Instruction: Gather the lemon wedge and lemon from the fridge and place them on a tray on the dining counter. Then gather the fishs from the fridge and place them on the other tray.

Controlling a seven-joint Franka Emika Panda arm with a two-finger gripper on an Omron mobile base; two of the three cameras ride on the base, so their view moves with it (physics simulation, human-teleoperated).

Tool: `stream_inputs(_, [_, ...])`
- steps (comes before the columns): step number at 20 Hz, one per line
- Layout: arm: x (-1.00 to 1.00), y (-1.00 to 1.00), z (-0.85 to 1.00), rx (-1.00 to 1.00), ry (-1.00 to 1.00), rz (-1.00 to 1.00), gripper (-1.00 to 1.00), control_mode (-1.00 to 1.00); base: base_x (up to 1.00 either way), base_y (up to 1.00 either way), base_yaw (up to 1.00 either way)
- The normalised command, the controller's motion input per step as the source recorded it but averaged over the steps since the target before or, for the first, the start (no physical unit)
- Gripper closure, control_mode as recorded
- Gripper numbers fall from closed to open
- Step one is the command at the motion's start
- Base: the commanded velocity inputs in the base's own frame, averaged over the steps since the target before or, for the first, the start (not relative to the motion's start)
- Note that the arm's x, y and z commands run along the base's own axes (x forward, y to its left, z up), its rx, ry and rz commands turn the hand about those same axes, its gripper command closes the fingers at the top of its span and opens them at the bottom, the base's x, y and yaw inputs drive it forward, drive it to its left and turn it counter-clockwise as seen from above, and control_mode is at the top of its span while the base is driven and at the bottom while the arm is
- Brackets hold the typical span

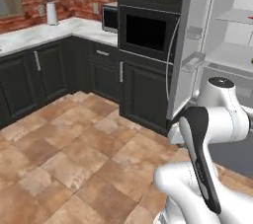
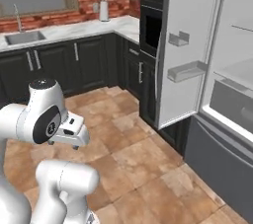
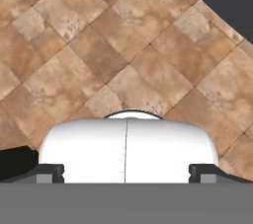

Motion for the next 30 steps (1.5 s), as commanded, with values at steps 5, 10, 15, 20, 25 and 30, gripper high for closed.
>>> stream_inputs(5, [0.00, 0.00, 0.00, 0.00, 0.00, 0.00, -1.00, 1.00, 0.02, -0.08, -0.57])
stream_inputs(10, [0.00, 0.00, 0.00, 0.00, 0.00, 0.00, -1.00, 1.00, 0.04, -0.24, -0.44])
stream_inputs(15, [0.00, 0.00, 0.00, 0.00, 0.00, 0.00, -1.00, 1.00, 0.34, -0.05, -0.40])
stream_inputs(20, [0.00, 0.00, 0.00, 0.00, 0.00, 0.00, -1.00, 1.00, 0.62, -0.19, -0.18])
stream_inputs(25, [0.00, 0.00, 0.00, 0.00, 0.00, 0.00, -1.00, 1.00, 0.68, -0.39, -0.08])
stream_inputs(30, [0.00, 0.00, 0.00, 0.00, 0.00, 0.00, -1.00, 1.00, 0.59, -0.31, -0.12])
